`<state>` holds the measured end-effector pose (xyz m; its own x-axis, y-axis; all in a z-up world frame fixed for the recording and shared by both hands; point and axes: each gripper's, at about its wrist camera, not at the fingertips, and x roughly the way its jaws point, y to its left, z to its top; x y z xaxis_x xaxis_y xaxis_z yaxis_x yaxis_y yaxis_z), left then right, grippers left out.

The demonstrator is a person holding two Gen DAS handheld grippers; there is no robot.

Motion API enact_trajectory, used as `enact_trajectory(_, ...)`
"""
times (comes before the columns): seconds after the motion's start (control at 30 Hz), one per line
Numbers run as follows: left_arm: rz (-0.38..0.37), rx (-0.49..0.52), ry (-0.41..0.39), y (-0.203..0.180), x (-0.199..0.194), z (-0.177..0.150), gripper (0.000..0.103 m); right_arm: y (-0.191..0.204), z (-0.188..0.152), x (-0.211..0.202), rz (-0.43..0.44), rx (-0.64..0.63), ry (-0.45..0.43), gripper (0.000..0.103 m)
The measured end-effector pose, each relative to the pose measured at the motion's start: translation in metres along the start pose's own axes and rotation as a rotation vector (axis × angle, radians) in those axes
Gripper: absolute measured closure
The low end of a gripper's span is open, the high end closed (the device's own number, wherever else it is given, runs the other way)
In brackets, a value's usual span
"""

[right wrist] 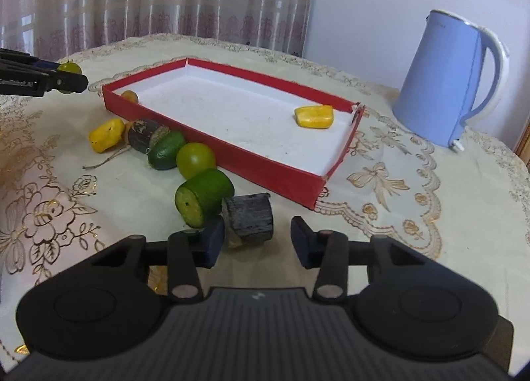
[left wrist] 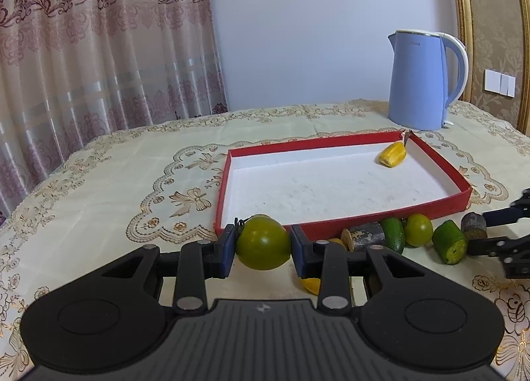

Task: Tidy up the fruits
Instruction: 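Carry the green tomato over the tray and open the left gripper while the right gripper carries the log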

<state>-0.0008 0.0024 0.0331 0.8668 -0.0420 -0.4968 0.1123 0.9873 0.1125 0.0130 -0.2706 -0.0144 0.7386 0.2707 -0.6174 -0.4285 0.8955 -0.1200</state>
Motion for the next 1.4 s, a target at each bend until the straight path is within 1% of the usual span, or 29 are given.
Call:
enact_trajectory(0.07,-0.005,0.001,0.0,0.0,-0.001,0.0,0.069,0.001,0.001,0.005,0.0,0.001,0.005,0.074)
enact_trajectory(0.13,-0.005,0.001,-0.007,0.002,-0.001,0.0,0.069,0.004,0.001,0.005,-0.007,0.007,0.006,0.074)
enact_trajectory(0.23,-0.006,-0.008,-0.015,0.005,-0.002,0.002,0.069,0.007,-0.003,0.0,-0.064,0.041,-0.003,0.074)
enact_trajectory(0.37,-0.021,-0.027,-0.008,0.01,0.0,0.003,0.069,0.005,-0.015,-0.018,-0.148,0.185,-0.064,0.074)
enact_trajectory(0.47,-0.022,-0.031,-0.004,0.011,0.002,0.006,0.069,0.008,-0.023,-0.039,-0.169,0.287,-0.138,0.074)
enact_trajectory(0.57,-0.023,-0.026,-0.006,0.009,0.006,0.012,0.069,0.015,-0.023,-0.056,-0.149,0.332,-0.2,0.074)
enact_trajectory(0.7,-0.001,0.001,-0.015,0.003,0.017,0.02,0.069,0.026,-0.011,-0.069,-0.112,0.313,-0.258,0.074)
enact_trajectory(0.8,0.006,-0.007,-0.005,0.001,0.03,0.028,0.069,0.033,-0.003,-0.074,-0.089,0.309,-0.292,0.074)
enact_trajectory(0.9,0.02,-0.002,0.006,-0.002,0.044,0.036,0.069,0.038,-0.001,-0.076,-0.072,0.308,-0.3,0.074)
enact_trajectory(1.07,0.054,0.036,0.007,-0.011,0.067,0.049,0.069,0.041,0.0,-0.075,-0.055,0.308,-0.299,0.074)
enact_trajectory(1.3,0.067,0.063,0.051,-0.023,0.107,0.064,0.069,0.046,0.0,-0.077,-0.045,0.302,-0.301,0.074)
enact_trajectory(1.4,0.088,0.076,0.064,-0.029,0.122,0.068,0.069,0.047,-0.001,-0.077,-0.044,0.304,-0.299,0.074)
